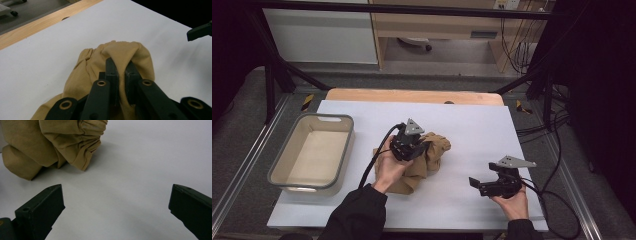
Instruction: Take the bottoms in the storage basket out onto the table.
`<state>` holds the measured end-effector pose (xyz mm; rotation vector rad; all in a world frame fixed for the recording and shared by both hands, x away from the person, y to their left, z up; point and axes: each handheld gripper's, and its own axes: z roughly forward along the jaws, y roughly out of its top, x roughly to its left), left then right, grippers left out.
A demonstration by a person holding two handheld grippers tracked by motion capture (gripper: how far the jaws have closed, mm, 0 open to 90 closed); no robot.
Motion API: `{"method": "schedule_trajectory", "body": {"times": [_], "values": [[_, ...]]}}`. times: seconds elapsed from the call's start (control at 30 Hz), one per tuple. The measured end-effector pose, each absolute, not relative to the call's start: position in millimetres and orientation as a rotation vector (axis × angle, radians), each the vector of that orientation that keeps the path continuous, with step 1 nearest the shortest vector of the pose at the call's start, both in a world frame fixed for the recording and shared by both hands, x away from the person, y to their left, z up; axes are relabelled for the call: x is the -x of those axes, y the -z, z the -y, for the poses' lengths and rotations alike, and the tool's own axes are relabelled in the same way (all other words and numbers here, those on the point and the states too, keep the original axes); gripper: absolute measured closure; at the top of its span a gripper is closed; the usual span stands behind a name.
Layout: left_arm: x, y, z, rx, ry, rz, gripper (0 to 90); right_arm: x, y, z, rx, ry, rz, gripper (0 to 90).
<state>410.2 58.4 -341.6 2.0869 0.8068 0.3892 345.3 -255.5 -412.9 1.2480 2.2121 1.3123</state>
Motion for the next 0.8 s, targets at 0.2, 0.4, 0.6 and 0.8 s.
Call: {"method": "schedule_trajectory", "body": {"times": [0.2,0.4,0.6,0.8], "values": [[-409.1,346.3,-58.3,-2.099,-0.381,-0.805,82.7,-345.3,413.0,255.4,-1.249,-1.311,-2.212,0.6],[-408.8,349.0,-59.4,-2.105,-0.369,-0.813,73.7,-345.3,413.1,255.4,-1.247,-1.310,-2.214,0.6],[-407.6,350.0,-60.9,-2.106,-0.382,-0.813,59.7,-345.3,413.0,255.4,-1.249,-1.310,-2.214,0.6],[-405.7,349.0,-60.7,-2.103,-0.375,-0.807,45.2,-345.5,413.3,255.1,-1.249,-1.310,-2.214,0.6]]}}
